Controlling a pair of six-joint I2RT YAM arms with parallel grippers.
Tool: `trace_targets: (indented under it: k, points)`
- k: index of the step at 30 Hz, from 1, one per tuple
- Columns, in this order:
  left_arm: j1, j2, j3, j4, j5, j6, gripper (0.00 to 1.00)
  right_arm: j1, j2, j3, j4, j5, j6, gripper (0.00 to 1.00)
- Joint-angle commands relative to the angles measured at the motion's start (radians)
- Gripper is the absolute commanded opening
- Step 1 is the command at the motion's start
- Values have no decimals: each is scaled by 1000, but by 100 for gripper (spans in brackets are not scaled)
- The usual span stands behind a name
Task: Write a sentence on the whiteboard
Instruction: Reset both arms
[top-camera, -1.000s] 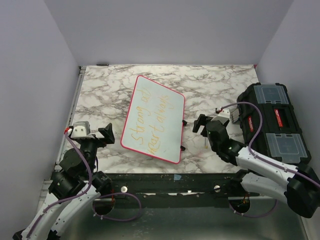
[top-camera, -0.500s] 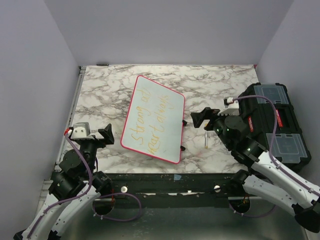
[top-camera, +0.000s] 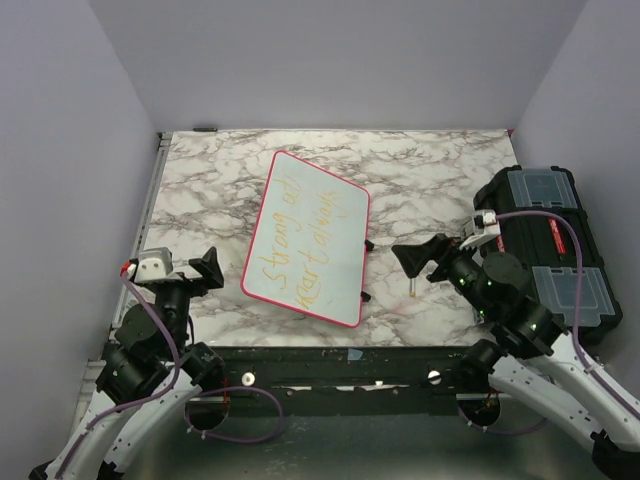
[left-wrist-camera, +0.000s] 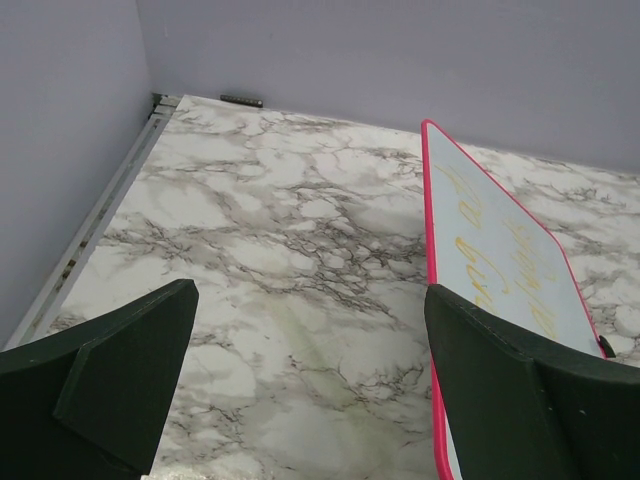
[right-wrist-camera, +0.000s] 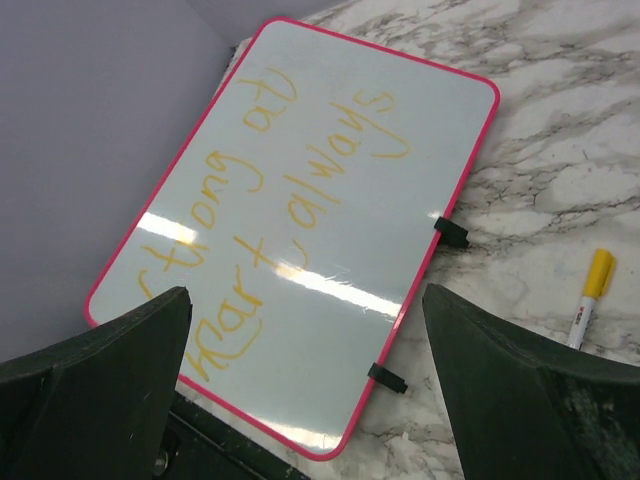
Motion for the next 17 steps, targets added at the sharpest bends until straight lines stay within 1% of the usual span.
trace_targets:
  k: [1, 7, 10, 14, 17]
  points:
    - [4, -20, -2, -1, -32, -10, 98, -3, -102, -68, -64, -68, 75, 100]
    - [4, -25, -3, -1, -29, -13, 98, -4, -183, -108, -65, -70, 80, 100]
    - [3, -26, -3, -3, -29, -15, 99, -3, -186, -108, -65, -71, 78, 100]
    - [4, -25, -4, -3, -26, -15, 98, -4, -176, -108, -52, -122, 48, 100]
    - [4, -25, -4, -3, -25, -15, 98, -3, -167, -102, -58, -130, 34, 100]
